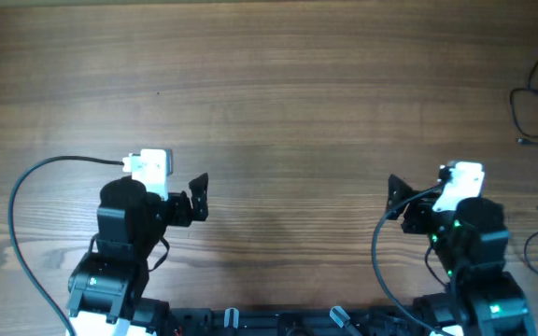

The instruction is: Untangle cables

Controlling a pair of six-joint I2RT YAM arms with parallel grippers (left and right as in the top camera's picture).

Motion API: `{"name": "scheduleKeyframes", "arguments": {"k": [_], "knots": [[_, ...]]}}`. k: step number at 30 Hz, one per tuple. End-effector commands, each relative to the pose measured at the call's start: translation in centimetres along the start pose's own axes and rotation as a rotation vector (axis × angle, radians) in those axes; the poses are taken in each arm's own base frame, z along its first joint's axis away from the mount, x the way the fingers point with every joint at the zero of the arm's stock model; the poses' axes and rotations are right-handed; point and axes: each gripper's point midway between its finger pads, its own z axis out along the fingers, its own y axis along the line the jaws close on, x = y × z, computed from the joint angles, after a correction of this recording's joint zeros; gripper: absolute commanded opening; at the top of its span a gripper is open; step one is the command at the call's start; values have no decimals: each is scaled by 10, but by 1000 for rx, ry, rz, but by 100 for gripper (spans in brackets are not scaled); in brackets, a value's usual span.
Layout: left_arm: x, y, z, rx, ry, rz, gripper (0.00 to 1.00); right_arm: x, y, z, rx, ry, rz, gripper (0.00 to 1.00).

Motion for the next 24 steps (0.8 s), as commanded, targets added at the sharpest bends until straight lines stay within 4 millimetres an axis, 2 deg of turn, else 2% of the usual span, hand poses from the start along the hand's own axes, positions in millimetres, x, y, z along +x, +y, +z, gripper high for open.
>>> {"name": "scheduleKeyframes", "arguments": {"k": [1,5,7,10,13,20,22,24], "knots": [[28,-1,14,26,90,62,100,17,2,9,-28,29,6,100],[44,-1,29,40,143,66,100,21,16,10,-110,41,-90,100],[48,-1,32,42,162,64,100,25,37,7,-239,48,-197,100],[52,-5,31,68,181,78,100,27,42,8,-267,58,-234,100],[55,-9,30,93,191,91,100,23,38,13,-240,51,-221,100],[51,-9,31,94,175,92,100,3,37,14,-213,-32,-223,100],[45,-10,32,97,151,96,100,-6,39,13,-219,-69,-226,100],[27,-13,33,106,75,106,100,-18,42,11,-227,-122,-229,100]]}}
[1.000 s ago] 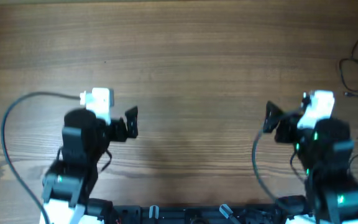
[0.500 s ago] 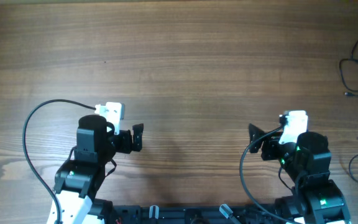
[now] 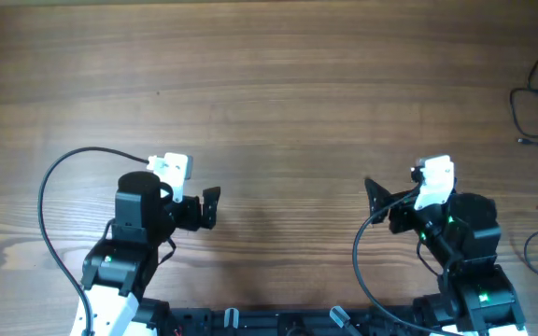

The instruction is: Untangle cables

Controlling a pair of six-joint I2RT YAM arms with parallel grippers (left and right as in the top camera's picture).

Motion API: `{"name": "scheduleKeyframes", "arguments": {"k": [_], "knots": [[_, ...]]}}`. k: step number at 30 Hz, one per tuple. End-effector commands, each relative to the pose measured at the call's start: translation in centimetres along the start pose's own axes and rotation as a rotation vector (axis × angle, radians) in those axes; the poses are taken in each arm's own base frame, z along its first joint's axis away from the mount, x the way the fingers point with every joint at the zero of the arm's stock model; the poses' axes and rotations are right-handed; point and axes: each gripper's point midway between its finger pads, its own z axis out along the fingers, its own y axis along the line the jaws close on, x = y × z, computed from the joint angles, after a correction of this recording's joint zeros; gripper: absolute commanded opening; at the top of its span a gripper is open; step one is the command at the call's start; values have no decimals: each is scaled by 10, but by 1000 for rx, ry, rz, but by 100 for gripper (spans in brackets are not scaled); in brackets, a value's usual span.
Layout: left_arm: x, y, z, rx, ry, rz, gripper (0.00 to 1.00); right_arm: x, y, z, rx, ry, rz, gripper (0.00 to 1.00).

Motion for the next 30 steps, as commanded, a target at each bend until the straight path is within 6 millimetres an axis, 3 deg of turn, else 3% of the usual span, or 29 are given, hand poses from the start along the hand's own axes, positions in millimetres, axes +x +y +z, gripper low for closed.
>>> {"name": "scheduleKeyframes", "arguments": {"k": [1,2,5,10,17,30], "knots": [[-18,-6,1,31,-83,34,100,-14,-1,0,9,-58,-14,100],[-20,-15,0,84,-89,39,100,-15,-11,0,66,-66,75,100],[-21,-18,-1,96,-94,46,100,-15,-23,-1,135,-73,74,100],[-50,-20,-5,103,-215,75,100,-32,-23,-3,137,-138,17,100],[-40,-19,-3,100,-172,65,100,-24,-23,-2,140,-104,22,100],[-40,-19,-3,100,-169,64,100,-9,-25,-1,145,-46,30,100]]}}
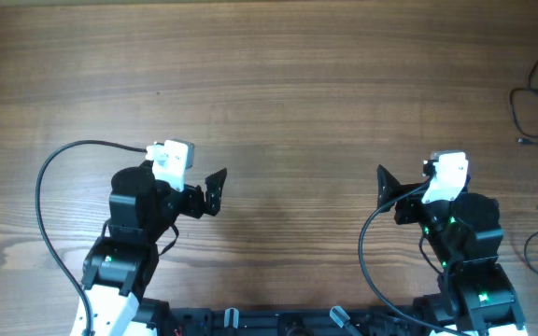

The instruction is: Untangle cables

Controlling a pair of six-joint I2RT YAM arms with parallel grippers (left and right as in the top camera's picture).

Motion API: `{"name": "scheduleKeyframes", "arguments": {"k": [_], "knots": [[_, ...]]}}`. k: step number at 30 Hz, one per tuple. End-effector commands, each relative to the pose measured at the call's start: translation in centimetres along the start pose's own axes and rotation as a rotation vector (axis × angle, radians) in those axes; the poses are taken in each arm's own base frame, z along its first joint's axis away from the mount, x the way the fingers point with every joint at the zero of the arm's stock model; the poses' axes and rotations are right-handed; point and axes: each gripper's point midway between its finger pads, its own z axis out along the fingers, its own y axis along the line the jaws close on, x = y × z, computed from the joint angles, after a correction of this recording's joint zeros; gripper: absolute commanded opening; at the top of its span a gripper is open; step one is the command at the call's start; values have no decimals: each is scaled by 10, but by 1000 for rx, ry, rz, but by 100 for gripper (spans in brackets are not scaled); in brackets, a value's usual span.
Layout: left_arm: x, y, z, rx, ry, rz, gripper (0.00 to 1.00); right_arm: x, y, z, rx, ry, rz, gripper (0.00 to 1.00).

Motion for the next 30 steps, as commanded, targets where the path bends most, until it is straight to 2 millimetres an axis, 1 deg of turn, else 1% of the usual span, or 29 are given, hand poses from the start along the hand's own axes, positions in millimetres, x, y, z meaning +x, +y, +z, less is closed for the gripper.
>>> {"name": "scheduleKeyframes", "arguments": {"k": [1,27,30], "knots": [[4,-3,1,18,10,16,100,2,-2,1,14,5,-12,100],[5,-3,1,17,14,15,100,2,-2,1,14,5,-12,100],[7,-3,-8,8,10,14,100,2,-2,1,14,5,-12,100]]}}
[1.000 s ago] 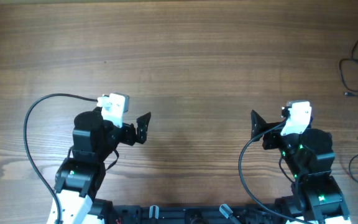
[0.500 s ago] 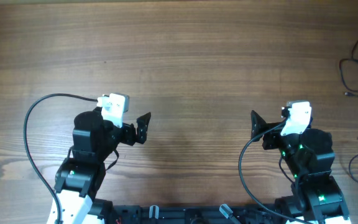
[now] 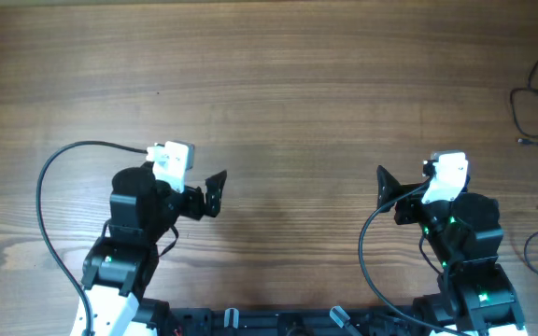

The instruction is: Untangle cables

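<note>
A tangle of thin black cables lies at the table's far right edge. A second loose black cable lies lower on that edge. My left gripper (image 3: 215, 192) hovers over the bare wood at the near left and points right. My right gripper (image 3: 387, 189) hovers at the near right and points left, well short of the cables. Neither gripper holds anything. From this overhead view the gap between each pair of fingers does not show.
The wooden table (image 3: 278, 93) stretches wide between and beyond the arms. Each arm's own black supply cable loops beside it, one (image 3: 49, 187) left of the left arm and one (image 3: 367, 252) left of the right arm.
At first both grippers hung over the near table, facing each other. Then the left arm stood further right and the right arm further left. A second later both grippers sat slightly further from the near edge, the right one back a little to the right, and they have stayed there. The cables never moved.
</note>
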Controlling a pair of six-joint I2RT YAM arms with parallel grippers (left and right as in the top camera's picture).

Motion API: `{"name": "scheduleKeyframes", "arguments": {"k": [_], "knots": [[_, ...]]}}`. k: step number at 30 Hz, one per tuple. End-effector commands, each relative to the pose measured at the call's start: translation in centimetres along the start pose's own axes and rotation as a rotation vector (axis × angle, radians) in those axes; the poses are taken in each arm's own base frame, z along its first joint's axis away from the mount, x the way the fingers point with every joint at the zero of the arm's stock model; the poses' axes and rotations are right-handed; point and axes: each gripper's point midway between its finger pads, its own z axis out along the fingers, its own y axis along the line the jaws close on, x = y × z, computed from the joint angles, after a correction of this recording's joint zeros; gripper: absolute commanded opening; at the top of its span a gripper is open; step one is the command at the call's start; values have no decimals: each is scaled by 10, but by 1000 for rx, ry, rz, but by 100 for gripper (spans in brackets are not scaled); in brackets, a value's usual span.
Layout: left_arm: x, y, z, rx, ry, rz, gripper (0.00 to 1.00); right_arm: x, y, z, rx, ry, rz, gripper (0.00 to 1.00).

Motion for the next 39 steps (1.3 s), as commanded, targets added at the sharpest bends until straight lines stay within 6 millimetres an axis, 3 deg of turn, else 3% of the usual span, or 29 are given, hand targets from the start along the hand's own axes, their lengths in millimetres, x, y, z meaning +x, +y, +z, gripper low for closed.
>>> {"name": "scheduleKeyframes", "arguments": {"k": [1,7,12,15,21,26,39], "knots": [[2,-4,-11,10,-32,25,100,1,-2,1,13,2,-13,100],[22,-4,-32,-9,-179,59,100,1,-2,1,13,2,-13,100],[36,-5,-37,8,-290,63,100,1,-2,1,13,2,-13,100],[31,0,-45,-9,-382,61,100,1,-2,1,13,2,-12,100],[27,12,-48,-57,-402,52,100,1,-2,1,13,2,-12,100],[6,20,-53,-99,-537,124,100,1,-2,1,13,2,-12,99],[9,38,-51,-188,-542,105,100,1,-2,1,13,2,-13,100]]}}
